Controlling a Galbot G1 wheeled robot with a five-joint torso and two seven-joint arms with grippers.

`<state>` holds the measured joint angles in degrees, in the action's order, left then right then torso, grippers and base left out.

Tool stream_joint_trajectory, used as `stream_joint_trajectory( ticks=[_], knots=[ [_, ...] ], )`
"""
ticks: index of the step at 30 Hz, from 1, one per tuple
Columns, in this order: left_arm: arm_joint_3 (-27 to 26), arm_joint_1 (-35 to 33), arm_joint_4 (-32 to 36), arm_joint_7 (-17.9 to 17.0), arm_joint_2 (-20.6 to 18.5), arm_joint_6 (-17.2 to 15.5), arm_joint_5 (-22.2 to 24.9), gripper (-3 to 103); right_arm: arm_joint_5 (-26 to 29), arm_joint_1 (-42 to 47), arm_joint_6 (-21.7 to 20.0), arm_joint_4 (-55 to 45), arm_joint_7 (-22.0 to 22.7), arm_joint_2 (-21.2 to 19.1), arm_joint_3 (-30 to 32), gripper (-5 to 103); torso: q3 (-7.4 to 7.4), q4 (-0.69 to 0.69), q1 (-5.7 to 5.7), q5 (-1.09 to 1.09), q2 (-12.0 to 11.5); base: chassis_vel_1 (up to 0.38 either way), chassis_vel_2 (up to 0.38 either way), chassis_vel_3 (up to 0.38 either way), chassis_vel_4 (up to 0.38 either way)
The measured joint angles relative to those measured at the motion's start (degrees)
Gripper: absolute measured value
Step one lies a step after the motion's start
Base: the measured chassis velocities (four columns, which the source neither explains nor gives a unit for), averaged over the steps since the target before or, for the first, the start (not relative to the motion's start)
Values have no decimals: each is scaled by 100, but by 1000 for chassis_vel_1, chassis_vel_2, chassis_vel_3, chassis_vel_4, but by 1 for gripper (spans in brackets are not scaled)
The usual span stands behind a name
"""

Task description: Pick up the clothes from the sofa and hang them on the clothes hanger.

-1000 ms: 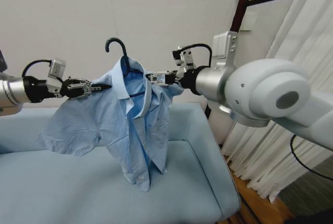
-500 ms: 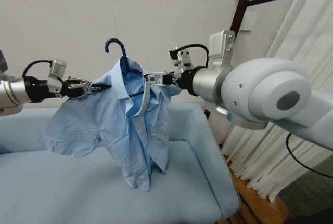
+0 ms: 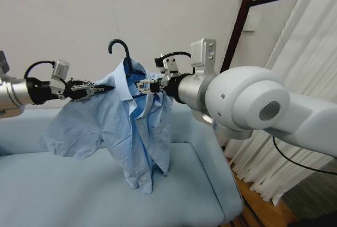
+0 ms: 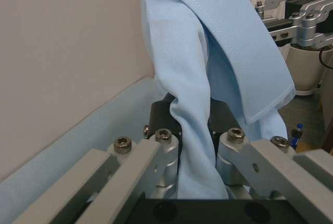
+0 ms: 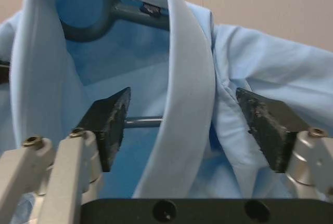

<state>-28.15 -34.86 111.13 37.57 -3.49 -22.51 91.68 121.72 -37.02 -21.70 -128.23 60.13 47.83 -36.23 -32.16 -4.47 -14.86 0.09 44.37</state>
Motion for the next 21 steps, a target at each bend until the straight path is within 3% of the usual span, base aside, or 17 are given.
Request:
stream_joint_trajectory(
  ticks=[4, 6, 8, 10, 12, 16, 21],
  knots=[
    [-5, 2, -1, -4, 2, 0, 5, 9, -147, 24, -18, -14, -51, -94, -23, 57, 0, 0, 0, 0, 0, 0, 0, 0, 0],
    [-5, -2, 20, -18, 19, -5, 4, 9, -207, 6, -27, 12, -75, -149, -29, 45, 0, 0, 0, 0, 0, 0, 0, 0, 0],
    [-2, -6, 35, -30, 30, -5, -1, 9, -283, -23, -22, 35, -80, -175, -43, 45, 0, 0, 0, 0, 0, 0, 0, 0, 0],
    [4, -11, 50, -82, 46, -6, -5, 9, -424, -72, -16, 77, -122, -229, -63, 28, 0, 0, 0, 0, 0, 0, 0, 0, 0],
    [5, -13, 53, -98, 48, -6, -6, 9, -446, -87, -15, 83, -133, -243, -67, 28, 0, 0, 0, 0, 0, 0, 0, 0, 0],
    [6, -12, 59, -137, 47, -7, -11, 9, -499, -189, -25, 79, -194, -355, -78, 7, 0, 0, 0, 0, 0, 0, 0, 0, 0],
    [6, -6, 77, -153, 45, -7, -12, 9, -554, -220, -62, 76, -254, -423, -87, 1, 0, 0, 0, 0, 0, 0, 0, 0, 0]
  ],
)
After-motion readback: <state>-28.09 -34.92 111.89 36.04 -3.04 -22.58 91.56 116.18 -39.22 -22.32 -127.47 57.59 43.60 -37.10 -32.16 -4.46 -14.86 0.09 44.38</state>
